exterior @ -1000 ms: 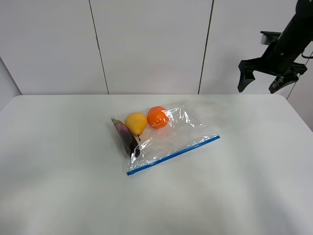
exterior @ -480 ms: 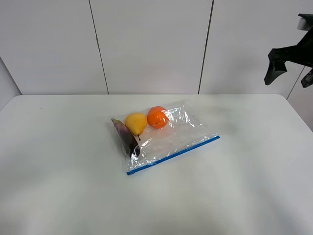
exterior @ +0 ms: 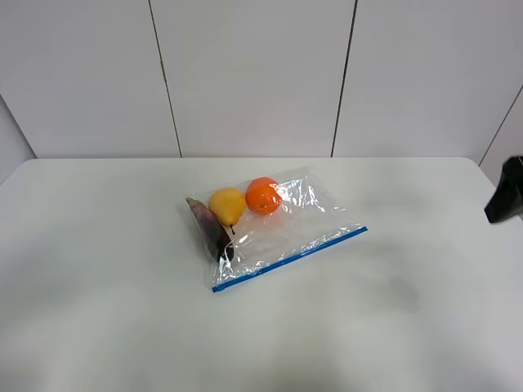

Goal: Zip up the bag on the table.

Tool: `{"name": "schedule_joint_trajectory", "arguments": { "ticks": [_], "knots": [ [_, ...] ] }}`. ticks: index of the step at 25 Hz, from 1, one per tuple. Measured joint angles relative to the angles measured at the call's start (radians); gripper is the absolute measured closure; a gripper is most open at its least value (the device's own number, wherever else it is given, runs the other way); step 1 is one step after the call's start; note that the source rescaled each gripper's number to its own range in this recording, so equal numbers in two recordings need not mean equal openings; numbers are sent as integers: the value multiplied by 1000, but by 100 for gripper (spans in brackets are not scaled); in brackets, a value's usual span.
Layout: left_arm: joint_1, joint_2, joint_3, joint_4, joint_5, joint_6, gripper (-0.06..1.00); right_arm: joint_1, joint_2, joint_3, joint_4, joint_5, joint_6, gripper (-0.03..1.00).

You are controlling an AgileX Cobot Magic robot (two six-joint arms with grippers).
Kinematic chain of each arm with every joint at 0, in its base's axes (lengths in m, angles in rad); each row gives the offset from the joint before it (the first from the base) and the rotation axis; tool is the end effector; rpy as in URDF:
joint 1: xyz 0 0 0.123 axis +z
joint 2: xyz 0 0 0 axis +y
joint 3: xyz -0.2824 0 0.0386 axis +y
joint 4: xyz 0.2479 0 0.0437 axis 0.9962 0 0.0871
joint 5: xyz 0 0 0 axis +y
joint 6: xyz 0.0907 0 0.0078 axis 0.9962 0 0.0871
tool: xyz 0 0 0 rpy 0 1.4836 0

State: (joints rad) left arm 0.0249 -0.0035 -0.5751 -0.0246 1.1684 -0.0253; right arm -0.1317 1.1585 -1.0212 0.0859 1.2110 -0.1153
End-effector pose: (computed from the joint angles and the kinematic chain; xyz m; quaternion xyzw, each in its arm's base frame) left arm -0.0191 -0.0025 0.2888 -0.0200 0.8604 -0.0123 0.5090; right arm 0.2006 -0.0192 0.3201 0.0168 0.9870 0.0227 0.1581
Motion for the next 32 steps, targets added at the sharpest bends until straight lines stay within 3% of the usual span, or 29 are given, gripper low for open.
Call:
{"name": "schedule_joint_trajectory", "arguments": {
  "ticks": [4,11,16,32],
  "knots": [
    [0,0,0,0,0,0,-2,0,-210,215,0,-13,0,-3],
    [0,0,0,0,0,0,-2,0,-576,486,0,-128,10,-3],
    [0,0,0,0,0,0,-2,0,-765,511,0,-200,11,-3],
    [0,0,0,0,0,0,-2,13,-1163,517,1,-204,11,-3]
  ]
}}
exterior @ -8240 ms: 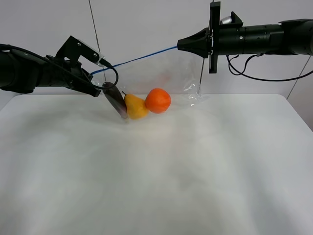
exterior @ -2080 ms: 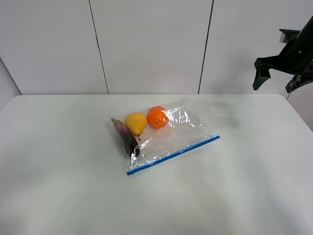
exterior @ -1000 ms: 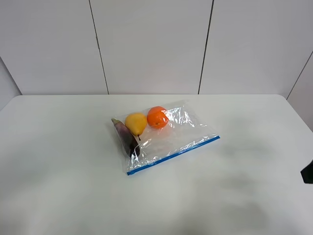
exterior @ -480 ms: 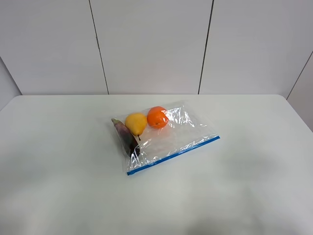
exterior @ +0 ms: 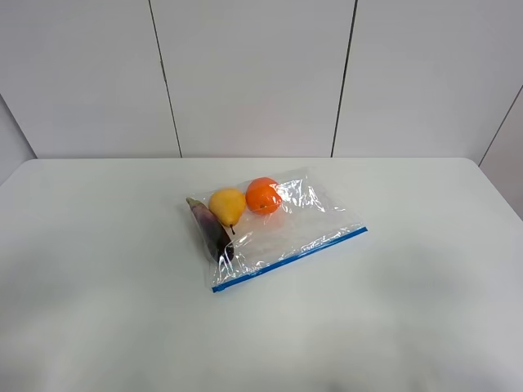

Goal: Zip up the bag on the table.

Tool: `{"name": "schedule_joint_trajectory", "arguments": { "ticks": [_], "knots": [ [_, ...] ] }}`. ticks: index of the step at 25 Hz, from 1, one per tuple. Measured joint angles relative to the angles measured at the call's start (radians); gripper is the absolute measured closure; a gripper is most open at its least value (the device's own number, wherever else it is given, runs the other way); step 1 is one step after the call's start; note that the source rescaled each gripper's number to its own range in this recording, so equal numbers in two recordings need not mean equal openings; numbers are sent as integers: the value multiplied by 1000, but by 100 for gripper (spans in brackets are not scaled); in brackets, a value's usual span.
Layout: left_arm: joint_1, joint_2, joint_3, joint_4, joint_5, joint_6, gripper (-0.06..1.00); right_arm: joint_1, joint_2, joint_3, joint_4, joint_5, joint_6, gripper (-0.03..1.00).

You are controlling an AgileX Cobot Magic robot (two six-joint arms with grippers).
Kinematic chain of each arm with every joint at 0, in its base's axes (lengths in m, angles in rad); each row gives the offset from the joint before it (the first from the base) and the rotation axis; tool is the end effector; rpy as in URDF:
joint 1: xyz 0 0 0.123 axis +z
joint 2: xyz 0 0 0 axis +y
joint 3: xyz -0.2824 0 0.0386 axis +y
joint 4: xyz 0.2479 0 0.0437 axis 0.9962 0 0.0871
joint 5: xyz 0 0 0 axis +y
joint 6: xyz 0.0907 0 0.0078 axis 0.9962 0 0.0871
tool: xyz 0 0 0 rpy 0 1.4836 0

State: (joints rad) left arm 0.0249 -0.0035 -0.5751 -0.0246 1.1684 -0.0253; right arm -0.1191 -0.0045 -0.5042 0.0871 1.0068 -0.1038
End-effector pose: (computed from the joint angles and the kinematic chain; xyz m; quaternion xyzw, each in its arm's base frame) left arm -0.0191 -0.0025 0.2888 -0.0200 0.8604 -0.0123 0.5090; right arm -0.0033 0.0071 0.2830 0.0057 0.8357 -0.0176 0.5489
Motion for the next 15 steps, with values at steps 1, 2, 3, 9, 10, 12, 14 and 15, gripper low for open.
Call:
{"name": "schedule_joint_trajectory", "arguments": {
  "ticks": [1,2,3,9,10,12,14,15],
  "knots": [
    [0,0,0,0,0,0,-2,14,-1,0,0,0,0,-3],
    [0,0,0,0,0,0,-2,29,-1,0,1,0,0,-3],
    [0,0,0,0,0,0,-2,49,-1,0,2,0,0,-3],
    [0,0,0,0,0,0,-2,90,-1,0,6,0,0,-3],
    [0,0,0,0,0,0,-2,91,-1,0,6,3,0,-3],
    [0,0,0,0,0,0,-2,92,-1,0,6,17,0,-3],
    [0,0,0,0,0,0,-2,92,-1,0,6,24,0,-3],
    [0,0,0,0,0,0,-2,92,-1,0,6,24,0,-3]
  ]
}}
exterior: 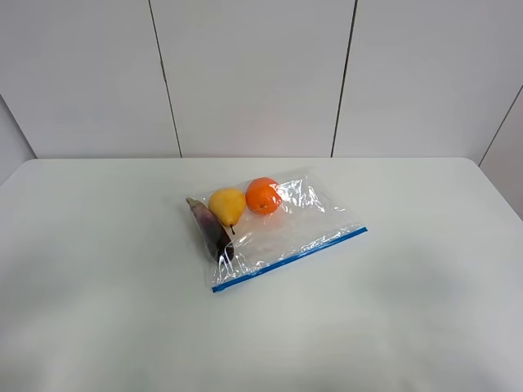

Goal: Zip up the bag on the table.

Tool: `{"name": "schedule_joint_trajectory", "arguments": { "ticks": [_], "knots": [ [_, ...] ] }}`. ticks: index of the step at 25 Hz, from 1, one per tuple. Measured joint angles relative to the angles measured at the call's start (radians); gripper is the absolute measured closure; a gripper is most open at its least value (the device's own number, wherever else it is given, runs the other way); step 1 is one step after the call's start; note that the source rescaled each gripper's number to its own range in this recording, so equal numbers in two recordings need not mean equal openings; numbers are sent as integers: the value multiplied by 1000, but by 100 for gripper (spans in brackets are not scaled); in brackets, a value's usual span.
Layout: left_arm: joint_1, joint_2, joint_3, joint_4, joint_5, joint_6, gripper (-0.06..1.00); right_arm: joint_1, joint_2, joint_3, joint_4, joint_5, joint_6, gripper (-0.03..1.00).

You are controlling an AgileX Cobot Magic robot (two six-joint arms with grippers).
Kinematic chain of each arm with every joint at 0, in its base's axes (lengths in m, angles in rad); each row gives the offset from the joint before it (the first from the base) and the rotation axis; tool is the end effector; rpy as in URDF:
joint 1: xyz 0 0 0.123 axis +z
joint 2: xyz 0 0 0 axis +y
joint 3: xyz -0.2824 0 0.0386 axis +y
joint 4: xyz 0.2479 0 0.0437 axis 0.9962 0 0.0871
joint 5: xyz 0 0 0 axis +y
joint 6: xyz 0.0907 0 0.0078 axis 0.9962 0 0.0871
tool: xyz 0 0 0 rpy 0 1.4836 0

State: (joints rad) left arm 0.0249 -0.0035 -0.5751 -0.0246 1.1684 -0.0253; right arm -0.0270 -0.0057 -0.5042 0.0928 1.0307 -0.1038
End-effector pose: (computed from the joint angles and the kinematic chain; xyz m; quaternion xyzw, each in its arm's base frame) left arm -0.0191 -0.0025 0.2888 -0.0200 0.8604 -0.0123 0.5090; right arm -0.0050 0.0074 0.2810 -0.0336 0.8411 0.0111 0.5398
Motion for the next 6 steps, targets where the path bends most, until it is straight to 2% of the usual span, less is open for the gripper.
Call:
{"name": "schedule_joint_trajectory", "arguments": {
  "ticks": [6],
  "knots": [
    [0,0,0,0,0,0,-2,0,0,0,0,1,0,-3]
  ]
}}
